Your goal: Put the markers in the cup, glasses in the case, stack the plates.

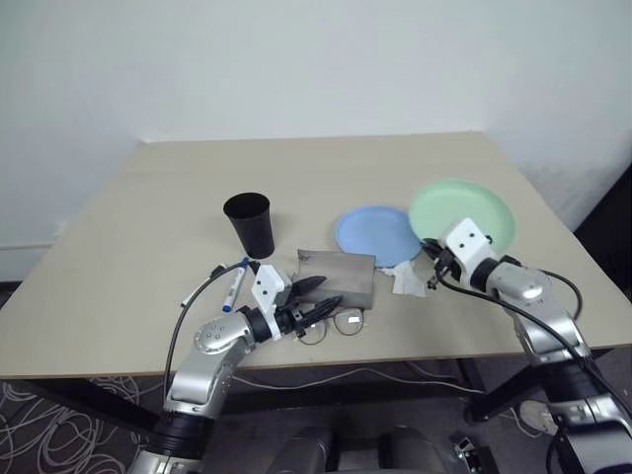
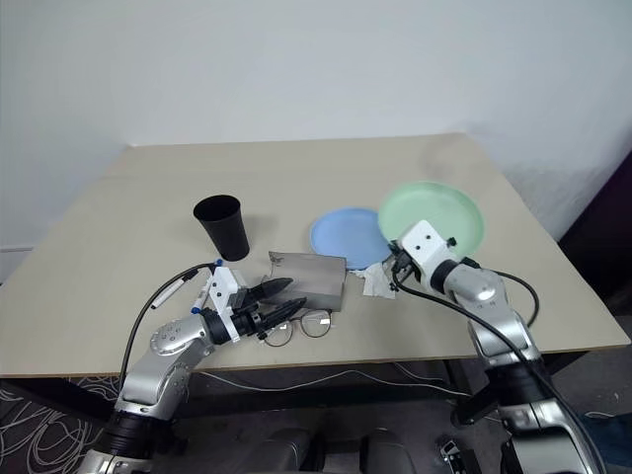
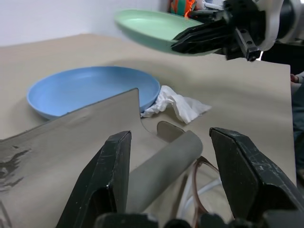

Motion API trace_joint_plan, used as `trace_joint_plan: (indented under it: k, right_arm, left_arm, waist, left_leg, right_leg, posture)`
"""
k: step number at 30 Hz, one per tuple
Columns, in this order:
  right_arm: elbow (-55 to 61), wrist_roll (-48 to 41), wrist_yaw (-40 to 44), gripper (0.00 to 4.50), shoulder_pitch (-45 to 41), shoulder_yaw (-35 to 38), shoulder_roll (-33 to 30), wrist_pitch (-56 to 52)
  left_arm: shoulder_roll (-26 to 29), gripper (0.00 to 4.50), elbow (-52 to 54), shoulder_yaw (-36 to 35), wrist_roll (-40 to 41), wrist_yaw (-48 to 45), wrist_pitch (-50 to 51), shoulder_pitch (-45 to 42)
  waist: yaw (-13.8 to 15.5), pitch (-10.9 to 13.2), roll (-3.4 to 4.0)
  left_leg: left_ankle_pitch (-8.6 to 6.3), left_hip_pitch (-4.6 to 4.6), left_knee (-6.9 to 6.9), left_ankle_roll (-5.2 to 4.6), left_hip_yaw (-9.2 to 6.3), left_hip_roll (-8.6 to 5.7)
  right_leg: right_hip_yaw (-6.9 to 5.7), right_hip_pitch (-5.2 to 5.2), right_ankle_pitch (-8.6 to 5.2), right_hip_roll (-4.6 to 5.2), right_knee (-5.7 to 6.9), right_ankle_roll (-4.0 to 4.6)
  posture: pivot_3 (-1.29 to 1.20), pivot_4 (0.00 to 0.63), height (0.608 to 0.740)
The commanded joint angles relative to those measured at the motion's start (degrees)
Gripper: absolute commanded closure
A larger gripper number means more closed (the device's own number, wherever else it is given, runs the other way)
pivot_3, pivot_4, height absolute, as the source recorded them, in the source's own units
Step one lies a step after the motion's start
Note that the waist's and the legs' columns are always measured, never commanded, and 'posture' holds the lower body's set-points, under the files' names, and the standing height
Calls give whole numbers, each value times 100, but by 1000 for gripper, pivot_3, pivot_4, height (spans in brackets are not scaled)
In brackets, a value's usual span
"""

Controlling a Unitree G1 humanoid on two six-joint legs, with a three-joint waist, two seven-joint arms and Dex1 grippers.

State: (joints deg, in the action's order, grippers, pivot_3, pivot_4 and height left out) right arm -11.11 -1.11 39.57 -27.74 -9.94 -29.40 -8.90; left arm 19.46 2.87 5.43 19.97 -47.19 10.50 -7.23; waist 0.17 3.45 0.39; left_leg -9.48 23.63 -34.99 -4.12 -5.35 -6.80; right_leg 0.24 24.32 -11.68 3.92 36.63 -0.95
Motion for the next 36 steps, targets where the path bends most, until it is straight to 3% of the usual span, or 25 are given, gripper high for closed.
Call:
trace_joint_plan:
  k: [1, 10, 13, 18, 24, 30, 33, 36]
  right_arm:
    - [-1485, -95, 737, 4458, -1046, -106, 319, 887]
    - [-4082, -12, 1582, 4458, -2447, -63, 950, 2106]
    - [-4486, -20, 1736, 3794, -2643, -17, 1060, 2286]
    - [-4675, -24, 1630, 2139, -2731, 142, 1113, 2536]
    - [-4276, -23, 1458, 2139, -2579, 332, 850, 2455]
    - [-2498, -342, 1567, 2139, -1540, 615, 291, 1195]
    - [-1482, -513, 1712, 1550, -885, 624, 25, 249]
    - [-798, -621, 1651, 538, -431, 659, -121, -616]
  left_arm:
    - [9, 1739, 69, -65, -18, 40, -105, -106]
    - [23, 1739, 220, -114, -34, 219, -160, 56]
    - [40, 1739, 273, -131, -36, 290, -166, 107]
    - [75, 1739, 340, -139, -16, 348, -156, 156]
    - [83, 1739, 312, -110, -22, 369, -142, 93]
    - [111, 1739, 211, -116, -20, 315, -161, -11]
    - [146, 1739, 124, -133, -12, 274, -176, -83]
    - [162, 1739, 42, -139, -14, 236, -188, -153]
  waist:
    - [-22, 2, -1]
    - [18, 0, -3]
    - [12, 0, -2]
    - [13, -1, 2]
    - [17, 0, 5]
    - [51, -3, 2]
    - [44, -3, 4]
    - [38, -3, 5]
  left_leg:
    - [2, -2, -6, -3, 1, 0]
    - [5, -7, -16, -8, -11, 0]
    - [5, -11, -13, -8, -10, 0]
    - [5, -14, -9, -7, -11, 0]
    - [5, -19, -9, -7, -9, 0]
    - [5, -17, -8, -7, -7, 0]
    - [5, -13, -6, -8, -1, 0]
    - [5, -12, -6, -8, 2, 0]
  right_leg:
    - [-9, -2, 1, -4, 1, -1]
    - [-24, 3, 4, -11, 4, -5]
    - [-15, 5, 7, -18, 7, -7]
    - [-10, 9, 8, -22, 16, -5]
    - [6, 10, 8, -31, 19, 1]
    - [14, 9, 6, -26, 16, 0]
    - [34, 8, 5, -24, 18, -1]
    - [43, 9, 4, -24, 20, 0]
  posture:
    - [0, 0, 738]
    - [0, 0, 738]
    - [0, 0, 738]
    - [0, 0, 738]
    - [0, 0, 738]
    - [0, 0, 738]
    - [0, 0, 738]
    - [0, 0, 738]
